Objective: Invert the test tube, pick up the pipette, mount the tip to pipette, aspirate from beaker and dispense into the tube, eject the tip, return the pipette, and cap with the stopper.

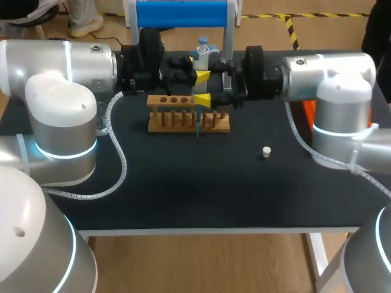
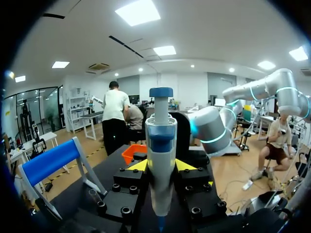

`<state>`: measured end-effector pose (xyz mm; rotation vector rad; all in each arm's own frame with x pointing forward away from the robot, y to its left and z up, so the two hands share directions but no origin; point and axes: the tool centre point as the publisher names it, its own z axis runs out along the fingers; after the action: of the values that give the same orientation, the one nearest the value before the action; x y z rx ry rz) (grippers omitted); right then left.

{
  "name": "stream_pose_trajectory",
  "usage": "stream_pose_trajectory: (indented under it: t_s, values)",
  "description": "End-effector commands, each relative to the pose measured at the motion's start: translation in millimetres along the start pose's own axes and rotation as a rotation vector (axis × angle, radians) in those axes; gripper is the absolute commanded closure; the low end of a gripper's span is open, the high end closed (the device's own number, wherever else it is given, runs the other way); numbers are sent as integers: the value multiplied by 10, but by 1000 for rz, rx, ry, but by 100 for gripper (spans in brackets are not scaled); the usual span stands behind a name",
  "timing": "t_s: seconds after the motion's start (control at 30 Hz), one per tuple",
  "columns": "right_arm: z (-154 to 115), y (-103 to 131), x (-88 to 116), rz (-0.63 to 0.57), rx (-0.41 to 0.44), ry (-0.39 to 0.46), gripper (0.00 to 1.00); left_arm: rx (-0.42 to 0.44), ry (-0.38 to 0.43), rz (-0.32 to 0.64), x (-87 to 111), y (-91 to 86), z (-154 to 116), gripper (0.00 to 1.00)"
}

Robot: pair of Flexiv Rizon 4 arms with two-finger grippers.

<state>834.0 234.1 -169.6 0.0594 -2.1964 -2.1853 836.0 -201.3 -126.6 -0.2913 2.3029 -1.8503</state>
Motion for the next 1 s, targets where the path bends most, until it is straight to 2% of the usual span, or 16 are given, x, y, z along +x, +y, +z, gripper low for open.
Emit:
stream_pose_trajectory:
  t_s: [0.03, 0.07, 0.2, 0.27, 0.37, 0.47, 0.5, 0.57, 0.8, 0.83, 0.87, 1.0]
  values:
    - [36, -15, -22, -1, -2, -1, 4, -1, 4, 0, -8, -6, -14, 100]
    - [37, -15, -23, -2, -3, -1, 16, -1, 4, 0, -8, -6, -14, 100]
    - [29, -2, -25, -7, -9, -3, 33, -1, 4, 0, -8, -6, -14, 100]
    - [21, 3, -25, -8, -12, -4, 50, -1, 4, 0, -8, -6, -14, 100]
    - [12, 12, -22, -10, -16, -3, 55, -1, 4, 0, -8, -6, -14, 100]
    - [7, 19, -17, -11, -20, -1, 76, -1, 4, 0, -8, -6, -14, 100]
    - [5, 21, -16, -11, -21, 0, 93, -1, 4, 0, -8, -6, -14, 100]
    - [3, 23, -15, -12, -23, 0, 100, -1, 4, 0, -8, -6, -14, 100]
    - [-5, 28, -15, -13, -26, 3, 100, -1, 4, 0, -8, -6, -14, 100]
    - [-7, 28, -16, -13, -26, 4, 100, -1, 4, 0, -8, -6, -14, 83]
    - [-9, 27, -19, -10, -26, 7, 100, -1, 4, 0, -8, -6, -14, 0]
    - [-16, 19, -35, 1, -24, 18, 100, -1, 4, 0, -8, -6, -14, 0]
